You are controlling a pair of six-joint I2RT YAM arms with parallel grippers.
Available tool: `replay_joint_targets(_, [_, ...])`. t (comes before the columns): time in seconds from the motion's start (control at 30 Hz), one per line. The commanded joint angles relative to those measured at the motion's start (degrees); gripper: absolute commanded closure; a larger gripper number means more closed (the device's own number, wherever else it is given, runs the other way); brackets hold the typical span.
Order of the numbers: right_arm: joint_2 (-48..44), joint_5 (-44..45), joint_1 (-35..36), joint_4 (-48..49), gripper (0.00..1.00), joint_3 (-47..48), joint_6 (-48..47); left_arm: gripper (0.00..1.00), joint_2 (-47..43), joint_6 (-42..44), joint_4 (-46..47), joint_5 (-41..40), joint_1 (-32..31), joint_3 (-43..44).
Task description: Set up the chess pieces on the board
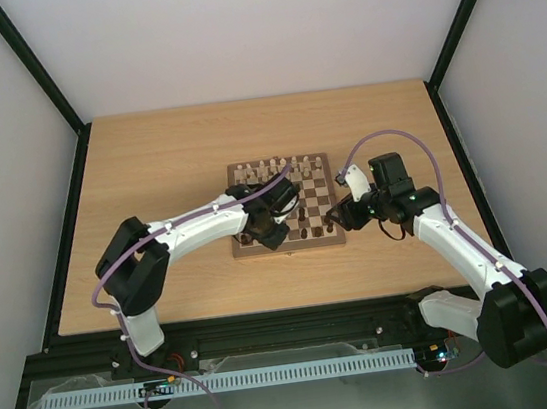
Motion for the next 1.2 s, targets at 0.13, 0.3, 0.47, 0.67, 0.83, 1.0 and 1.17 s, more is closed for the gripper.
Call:
replay_joint_targets(0.13, [0.84, -1.69, -0.17, -0.52, 0.40, -0.67, -0.90, 0.89, 1.51, 0.81, 0.91, -1.27, -0.36, 0.86])
replay_joint_targets(0.3, [1.03, -1.86, -0.14, -0.69, 0.40, -0.66, -0.97, 0.88, 1.89, 0.42, 1.11, -2.31, -0.22, 0.82])
replay_joint_targets(0.47, [1.02, -2.04, -0.17, -0.81, 0.40, -0.67, -1.17, 0.87, 2.28, 0.11, 0.91, -2.76, -0.21, 1.00])
replay_joint_targets(0.67, [1.09, -2.47, -0.15, -0.90, 0.40, -0.64, -1.23, 0.80, 2.01, -0.41, 1.00, -2.84, -0.16, 1.03])
replay_joint_targets(0.83, [0.98, -2.76, -0.16, -1.07, 0.40, -0.66, -1.25, 0.76, 1.08, -0.75, 0.95, -2.33, -0.16, 1.26])
replay_joint_targets(1.0, [1.03, -2.91, -0.20, -1.28, 0.40, -0.64, -1.23, 0.69, -1.29, -1.83, -0.24, -2.40, -0.22, 2.50])
replay_joint_targets(1.17, [1.41, -3.17, -0.13, -1.42, 0.40, -0.58, -1.16, 0.63, -4.68, -2.31, -1.54, -4.07, -0.19, 3.14])
